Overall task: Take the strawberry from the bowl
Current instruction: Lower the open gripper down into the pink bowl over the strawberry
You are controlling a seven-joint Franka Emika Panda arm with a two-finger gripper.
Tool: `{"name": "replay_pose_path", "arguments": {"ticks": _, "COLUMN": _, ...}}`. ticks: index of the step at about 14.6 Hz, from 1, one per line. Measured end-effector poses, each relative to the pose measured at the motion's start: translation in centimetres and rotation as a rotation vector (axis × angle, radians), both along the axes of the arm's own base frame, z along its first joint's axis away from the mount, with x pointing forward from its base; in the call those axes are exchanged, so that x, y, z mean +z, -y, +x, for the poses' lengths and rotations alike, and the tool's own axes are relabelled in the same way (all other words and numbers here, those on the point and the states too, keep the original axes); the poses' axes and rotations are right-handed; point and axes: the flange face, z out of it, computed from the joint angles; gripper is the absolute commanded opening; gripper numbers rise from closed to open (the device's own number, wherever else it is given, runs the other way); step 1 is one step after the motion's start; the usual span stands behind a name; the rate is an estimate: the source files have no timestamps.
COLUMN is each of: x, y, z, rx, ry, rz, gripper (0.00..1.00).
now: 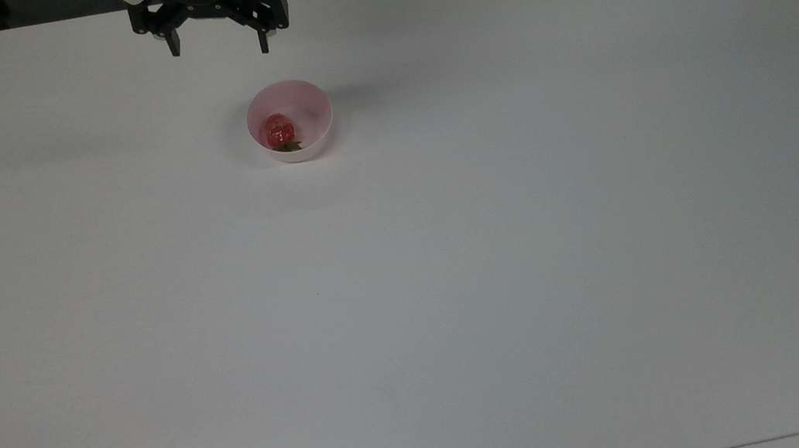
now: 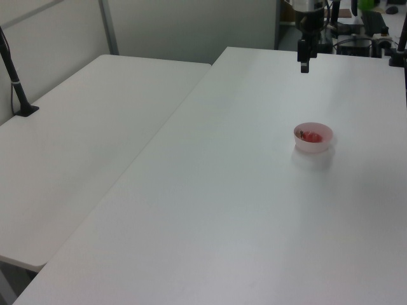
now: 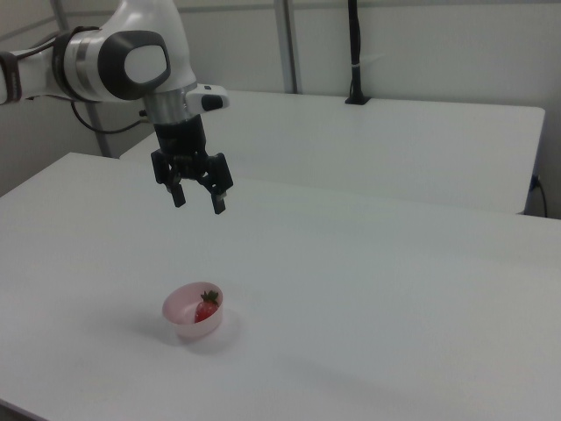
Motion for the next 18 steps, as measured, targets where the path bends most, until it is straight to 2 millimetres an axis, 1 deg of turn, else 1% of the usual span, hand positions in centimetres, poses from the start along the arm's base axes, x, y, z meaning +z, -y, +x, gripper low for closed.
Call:
{"name": "replay_pose_path", "arguments": {"ticks": 2, "x": -0.1, "y": 0.0, "z": 0.0, "rx": 0.000, "ry": -0.003, "rz": 0.001, "gripper": 1.00}}
{"name": "replay_pose_path", "arguments": {"ticks": 4, "x": -0.7, "y": 0.0, "z": -0.2, "rx": -0.001, "ry": -0.017, "rz": 0.001, "gripper": 1.00}}
{"name": "replay_pose_path", "arguments": {"ticks": 9, "x": -1.1, "y": 0.0, "z": -0.3, "rx": -0.001, "ry": -0.025, "rz": 0.002, "gripper": 1.00}}
{"name": "replay_pose_path", "arguments": {"ticks": 10, "x": -1.7, "y": 0.0, "z": -0.4, "rx": -0.001, "ry": -0.037, "rz": 0.003, "gripper": 0.98}}
{"name": "replay_pose_path", "arguments": {"ticks": 11, "x": -2.9, "y": -0.1, "z": -0.6, "rx": 0.001, "ry": -0.049, "rz": 0.008, "gripper": 0.95}}
{"name": "replay_pose_path", "arguments": {"ticks": 13, "x": -6.3, "y": -0.9, "z": -0.8, "rx": 0.010, "ry": -0.041, "rz": 0.012, "gripper": 0.88}}
{"name": "replay_pose_path", "arguments": {"ticks": 15, "x": -10.0, "y": -1.7, "z": -1.3, "rx": -0.014, "ry": -0.036, "rz": 0.011, "gripper": 0.85}}
{"name": "replay_pose_path", "arguments": {"ticks": 17, "x": -12.8, "y": -1.9, "z": -1.8, "rx": -0.022, "ry": -0.017, "rz": 0.013, "gripper": 0.74}}
{"name": "replay_pose_path", "arguments": {"ticks": 18, "x": -14.1, "y": -2.0, "z": -2.0, "rx": -0.020, "ry": -0.008, "rz": 0.015, "gripper": 0.74}}
